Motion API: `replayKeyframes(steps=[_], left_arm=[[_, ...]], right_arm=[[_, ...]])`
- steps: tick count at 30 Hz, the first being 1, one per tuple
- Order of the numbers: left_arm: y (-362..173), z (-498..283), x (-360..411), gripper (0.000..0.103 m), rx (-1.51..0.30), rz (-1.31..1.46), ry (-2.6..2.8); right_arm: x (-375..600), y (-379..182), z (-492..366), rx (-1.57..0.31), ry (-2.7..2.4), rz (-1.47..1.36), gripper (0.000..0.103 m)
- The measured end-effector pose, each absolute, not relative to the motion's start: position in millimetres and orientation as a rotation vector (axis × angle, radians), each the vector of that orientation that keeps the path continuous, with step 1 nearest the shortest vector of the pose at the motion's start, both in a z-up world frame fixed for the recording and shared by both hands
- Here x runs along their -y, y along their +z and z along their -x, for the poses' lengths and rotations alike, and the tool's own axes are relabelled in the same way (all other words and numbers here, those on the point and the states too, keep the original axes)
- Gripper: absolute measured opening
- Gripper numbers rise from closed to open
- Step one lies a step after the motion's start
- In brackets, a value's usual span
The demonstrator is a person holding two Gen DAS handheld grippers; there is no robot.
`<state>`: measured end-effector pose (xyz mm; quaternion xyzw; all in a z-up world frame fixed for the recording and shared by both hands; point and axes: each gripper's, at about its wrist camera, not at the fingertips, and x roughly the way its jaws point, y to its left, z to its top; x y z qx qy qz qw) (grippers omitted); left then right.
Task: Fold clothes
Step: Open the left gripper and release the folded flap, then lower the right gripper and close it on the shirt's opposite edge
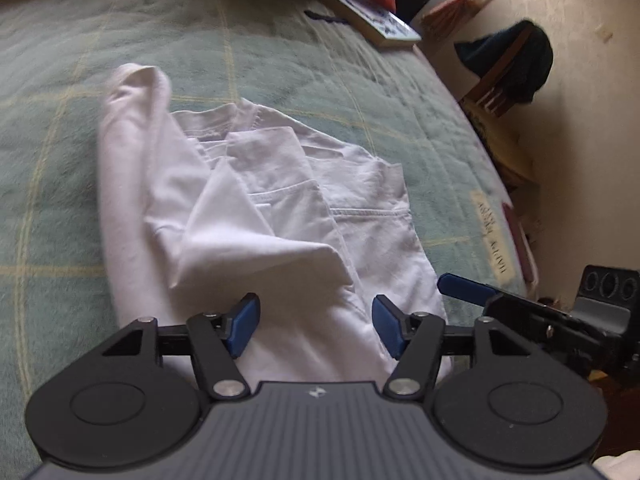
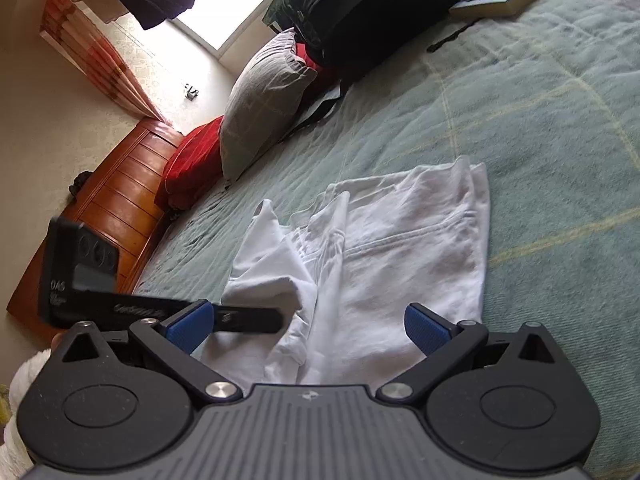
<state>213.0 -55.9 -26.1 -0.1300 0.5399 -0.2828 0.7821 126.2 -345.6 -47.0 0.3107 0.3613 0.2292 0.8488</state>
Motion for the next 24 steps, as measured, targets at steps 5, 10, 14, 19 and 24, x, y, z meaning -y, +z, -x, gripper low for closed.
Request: replayKeyframes(steps=[5, 10, 14, 19, 24], left_arm=[[-29, -229, 36, 0.064, -1.142, 0.376, -0.554], [-15, -248, 52, 0.064, -1.047, 0.303, -0.538], [-3, -262, 83, 0.064, -0.979, 0.243, -0.611], [2, -258, 99, 0.065, -0.949, 0.232, -0.67], [5, -226, 74, 0.074, -0.915, 0.158, -0.574]], right_arm=[[357, -44, -126, -0.734, 0.465, -0.666, 0.103], [353, -49, -130, -0.753, 0.459, -0.667, 0.103], [348, -52, -132, -0.768, 0.457, -0.658, 0.103], [346, -53, -135, -0.78, 0.477, -0.665, 0.103], [346, -54, -146, -0.792, 0.591, -0.717, 0.103]])
